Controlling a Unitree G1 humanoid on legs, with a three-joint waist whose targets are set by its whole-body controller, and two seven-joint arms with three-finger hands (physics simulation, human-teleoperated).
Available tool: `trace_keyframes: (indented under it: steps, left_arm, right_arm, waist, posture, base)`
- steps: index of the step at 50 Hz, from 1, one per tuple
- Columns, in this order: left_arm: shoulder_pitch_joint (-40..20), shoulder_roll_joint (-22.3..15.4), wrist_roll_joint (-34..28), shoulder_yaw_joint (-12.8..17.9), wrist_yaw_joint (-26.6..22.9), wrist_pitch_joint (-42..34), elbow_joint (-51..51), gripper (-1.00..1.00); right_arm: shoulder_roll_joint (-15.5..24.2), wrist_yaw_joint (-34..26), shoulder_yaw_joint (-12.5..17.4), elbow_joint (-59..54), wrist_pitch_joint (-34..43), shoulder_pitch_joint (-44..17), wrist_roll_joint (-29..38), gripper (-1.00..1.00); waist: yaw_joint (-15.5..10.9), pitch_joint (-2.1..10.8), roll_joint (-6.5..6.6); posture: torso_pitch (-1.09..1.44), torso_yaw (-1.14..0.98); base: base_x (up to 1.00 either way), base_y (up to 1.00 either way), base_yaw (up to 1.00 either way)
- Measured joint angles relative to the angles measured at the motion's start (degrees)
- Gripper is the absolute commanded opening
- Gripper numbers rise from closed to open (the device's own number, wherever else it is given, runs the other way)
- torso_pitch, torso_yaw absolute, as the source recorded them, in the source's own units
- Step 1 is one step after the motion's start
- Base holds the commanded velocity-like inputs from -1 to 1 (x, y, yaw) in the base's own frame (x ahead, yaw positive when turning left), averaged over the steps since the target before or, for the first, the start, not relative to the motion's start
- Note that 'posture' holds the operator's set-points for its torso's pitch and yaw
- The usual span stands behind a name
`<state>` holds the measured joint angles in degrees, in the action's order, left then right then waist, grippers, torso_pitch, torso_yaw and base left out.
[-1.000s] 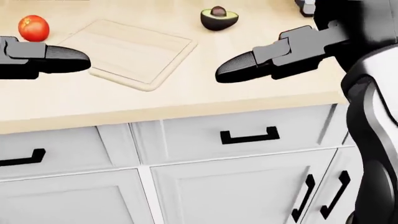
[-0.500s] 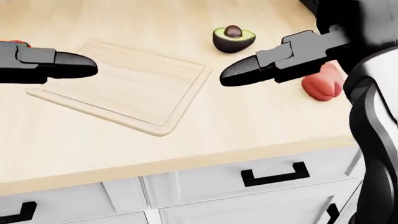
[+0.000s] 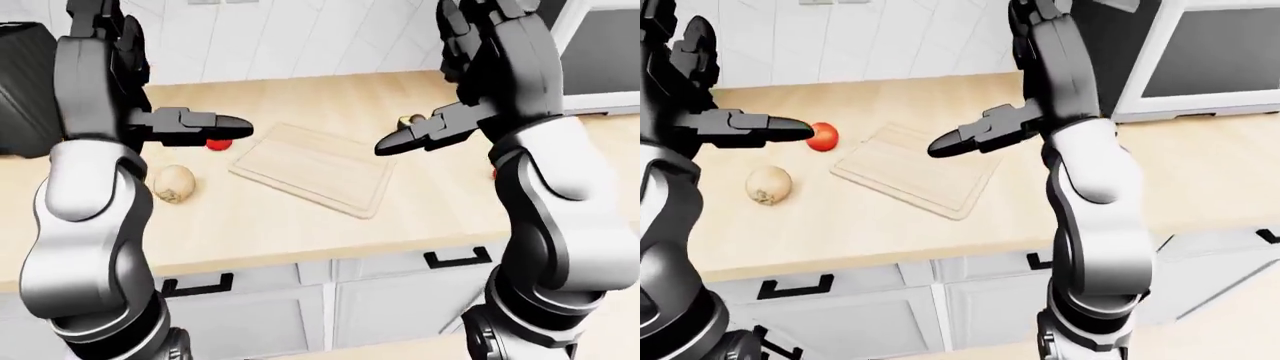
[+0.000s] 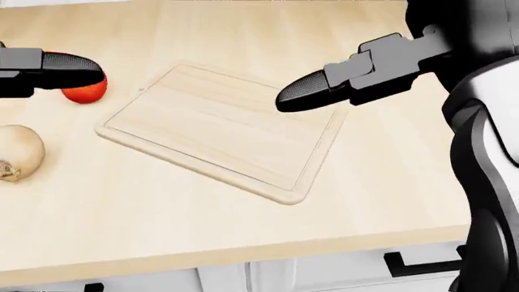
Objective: Place the avocado, onion, tomato and bell pepper on the cutting board.
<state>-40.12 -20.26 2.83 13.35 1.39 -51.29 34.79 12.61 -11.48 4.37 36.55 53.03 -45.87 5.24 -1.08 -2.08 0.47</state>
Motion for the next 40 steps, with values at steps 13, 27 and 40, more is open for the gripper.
trace_keyframes:
  steps: [13, 27, 40]
  left_arm:
    - [0.3, 1.1, -0.5, -2.1, -1.0, -0.2, -2.0, 1.00]
    - [-0.2, -0.1, -1.4, 0.1, -0.8, -0.4, -0.5, 1.00]
    - [-1.0, -0.4, -0.2, -1.1, -1.5, -1.1, -0.9, 1.00]
  right_arm:
    - [0.5, 0.3, 1.4, -0.4, 1.3, 1.9, 1.4, 1.00]
    - [0.1, -1.6, 0.1, 0.9, 0.4, 0.5, 1.3, 1.00]
    - [0.6, -1.1, 1.1, 0.1, 1.3, 0.0, 1.3, 1.00]
  waist:
    - [1.4, -1.28, 0.55]
    - [0.6, -0.05, -0.50]
    - [1.4, -0.97, -0.38]
  posture:
    - [0.00, 0.00]
    - [0.00, 0.00]
    - [0.00, 0.00]
  base:
    - [0.00, 0.00, 0.06]
    - [0.07, 0.00, 0.00]
    - [0.13, 0.00, 0.00]
